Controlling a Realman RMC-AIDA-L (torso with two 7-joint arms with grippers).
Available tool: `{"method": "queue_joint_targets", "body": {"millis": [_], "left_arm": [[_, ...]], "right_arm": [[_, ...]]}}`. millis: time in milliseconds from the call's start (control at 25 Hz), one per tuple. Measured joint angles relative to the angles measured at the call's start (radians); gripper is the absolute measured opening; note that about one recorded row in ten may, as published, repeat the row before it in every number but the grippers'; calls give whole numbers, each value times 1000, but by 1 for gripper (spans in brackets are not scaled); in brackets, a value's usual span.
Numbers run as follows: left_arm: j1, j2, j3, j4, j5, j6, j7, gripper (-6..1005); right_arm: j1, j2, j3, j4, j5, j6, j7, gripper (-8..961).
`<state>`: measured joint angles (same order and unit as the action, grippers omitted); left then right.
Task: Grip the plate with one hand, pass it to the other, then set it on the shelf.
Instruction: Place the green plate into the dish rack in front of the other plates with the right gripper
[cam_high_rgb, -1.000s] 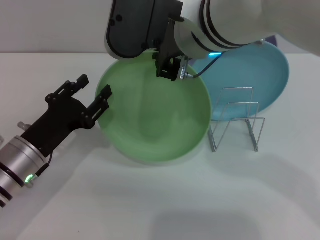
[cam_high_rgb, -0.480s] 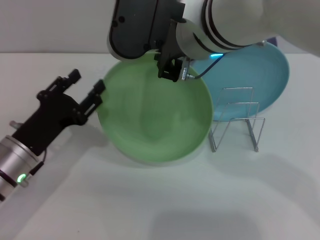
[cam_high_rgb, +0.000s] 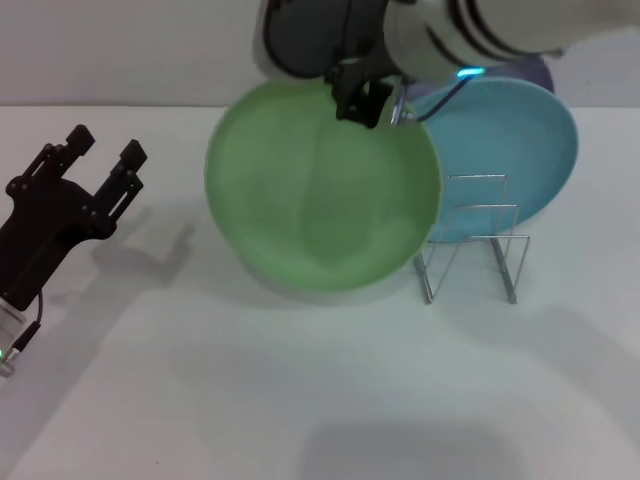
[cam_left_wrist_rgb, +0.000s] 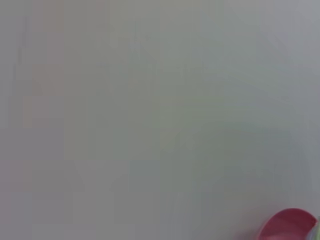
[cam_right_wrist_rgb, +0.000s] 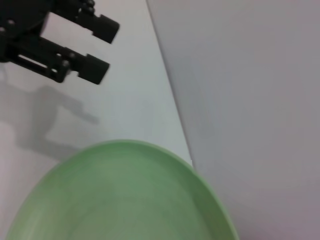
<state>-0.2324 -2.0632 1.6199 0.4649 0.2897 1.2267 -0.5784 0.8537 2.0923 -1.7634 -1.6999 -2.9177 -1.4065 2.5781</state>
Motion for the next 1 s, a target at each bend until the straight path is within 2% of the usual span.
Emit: {"method": "queue_joint_targets", "body": {"millis": [520, 640, 1000], "left_arm": [[-6, -4, -3, -37, 0, -5, -10, 655], [-12, -7, -3, -49, -3, -7, -12, 655], [-21, -8, -3, -73, -23, -4, -12, 655]], "right_arm": [[-106, 0, 91, -139, 17, 4, -218, 26], [-129, 0, 146, -176, 67, 4, -285, 26], [-153, -4, 238, -201, 135, -8, -414, 26]]}}
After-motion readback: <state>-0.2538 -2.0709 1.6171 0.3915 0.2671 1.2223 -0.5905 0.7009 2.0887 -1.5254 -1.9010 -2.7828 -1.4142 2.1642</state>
